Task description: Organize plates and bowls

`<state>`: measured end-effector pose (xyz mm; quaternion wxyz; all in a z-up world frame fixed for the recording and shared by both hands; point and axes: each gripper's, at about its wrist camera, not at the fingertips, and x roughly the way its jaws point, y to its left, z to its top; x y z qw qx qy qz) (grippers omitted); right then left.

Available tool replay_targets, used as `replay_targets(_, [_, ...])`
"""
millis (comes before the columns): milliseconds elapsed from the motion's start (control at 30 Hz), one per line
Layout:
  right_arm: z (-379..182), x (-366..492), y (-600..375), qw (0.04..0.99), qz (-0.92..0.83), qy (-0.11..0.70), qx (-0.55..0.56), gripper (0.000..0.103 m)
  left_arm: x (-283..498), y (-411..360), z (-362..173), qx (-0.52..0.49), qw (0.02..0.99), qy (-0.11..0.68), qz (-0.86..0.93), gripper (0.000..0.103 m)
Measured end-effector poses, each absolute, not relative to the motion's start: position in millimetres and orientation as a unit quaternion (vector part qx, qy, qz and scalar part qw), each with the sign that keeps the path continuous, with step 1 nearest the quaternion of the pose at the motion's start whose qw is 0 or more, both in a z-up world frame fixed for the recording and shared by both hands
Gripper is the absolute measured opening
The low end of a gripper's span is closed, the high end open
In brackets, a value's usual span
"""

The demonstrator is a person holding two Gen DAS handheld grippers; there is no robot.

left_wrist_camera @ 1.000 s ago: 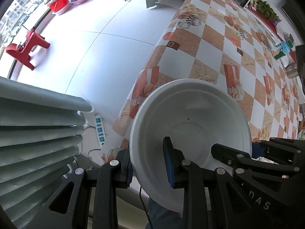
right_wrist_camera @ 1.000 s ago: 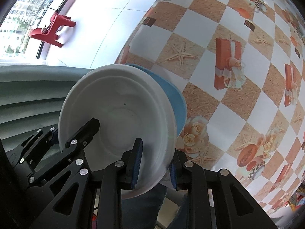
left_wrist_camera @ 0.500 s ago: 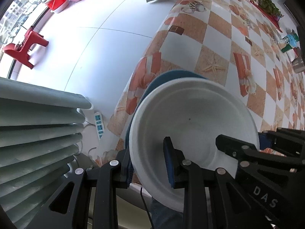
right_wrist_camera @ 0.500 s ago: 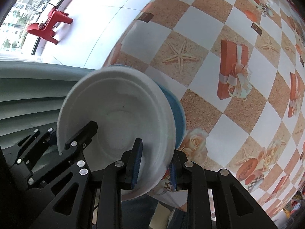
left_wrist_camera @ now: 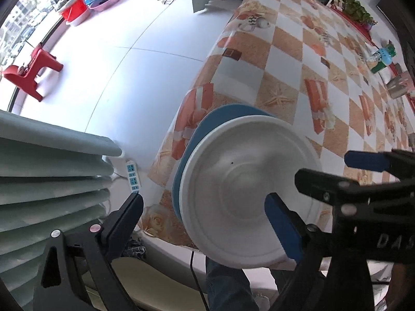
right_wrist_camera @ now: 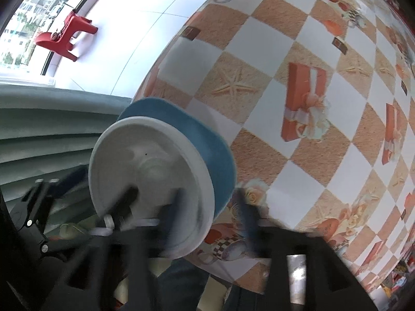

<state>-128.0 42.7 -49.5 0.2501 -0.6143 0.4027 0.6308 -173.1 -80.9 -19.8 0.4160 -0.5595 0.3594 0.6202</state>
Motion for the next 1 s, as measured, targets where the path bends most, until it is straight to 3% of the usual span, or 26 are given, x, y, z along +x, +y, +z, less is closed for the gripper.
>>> replay_targets(233, [-37.5,-119.8,44.2,0.26,0.636,0.404,-0.603,0.087,-170.0,-84.5,-5.0,-0.553,0.428,0.356,0.62,0.103])
replay_targets(333, [-29.9,-113.4,43.3,0.265,0.646,0.407,-0.589,0.103,-169.8,-86.0,2.5,-0.547,0.435,0.352,0.622,0.103])
replay_targets(1000, [-2.7,-102.2,20.3,0.303,0.645,0.392,-0.582,0.103,-152.5,-94.3,30.3,-0.508,0.458,0.395,0.613,0.103])
